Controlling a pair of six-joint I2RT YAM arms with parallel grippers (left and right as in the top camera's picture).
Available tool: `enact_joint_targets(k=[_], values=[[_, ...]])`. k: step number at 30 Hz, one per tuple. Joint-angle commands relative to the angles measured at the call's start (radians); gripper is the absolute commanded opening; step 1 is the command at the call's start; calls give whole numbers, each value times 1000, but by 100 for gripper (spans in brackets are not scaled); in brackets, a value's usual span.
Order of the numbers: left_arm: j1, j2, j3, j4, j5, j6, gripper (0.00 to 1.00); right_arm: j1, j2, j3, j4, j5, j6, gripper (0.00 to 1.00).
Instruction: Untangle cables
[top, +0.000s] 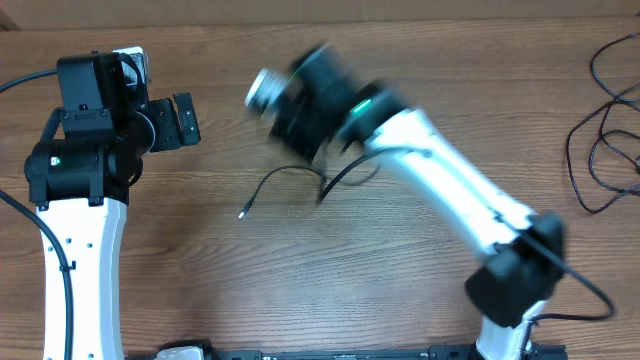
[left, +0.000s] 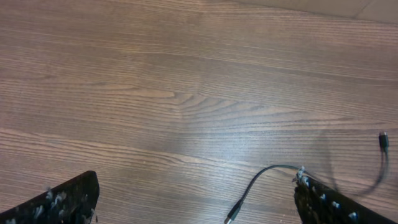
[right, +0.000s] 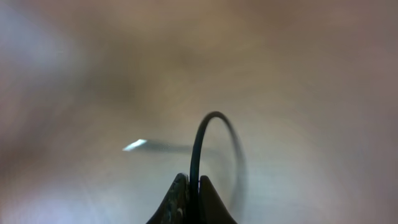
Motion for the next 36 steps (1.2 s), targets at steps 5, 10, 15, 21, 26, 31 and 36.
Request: enact_joint_targets(k=[5,10,15,21,26,31,36], values=[[-7,5,-6,24,-17,16,100,-451,-32,171,66,48,233,4],[-7,5,-6,46,-25,16,100,-727,-32,350,68,-4,309,4],[-7,7,-6,48,-25,16,100,-959,-33,536,65,-150,401,4],[-7,13,-6,55,-25,16,100,-1137,-29,589,35,-200,418,4],[-7,32,-6,53,-22,15,100,-1218,-14,557,-122,-75,398,4],[-7,61,-6,51,-21,12,100,-1271,1,436,-201,93,261,4],[-8,105,-6,26,-21,12,100,-1339,12,189,-63,129,291,4]])
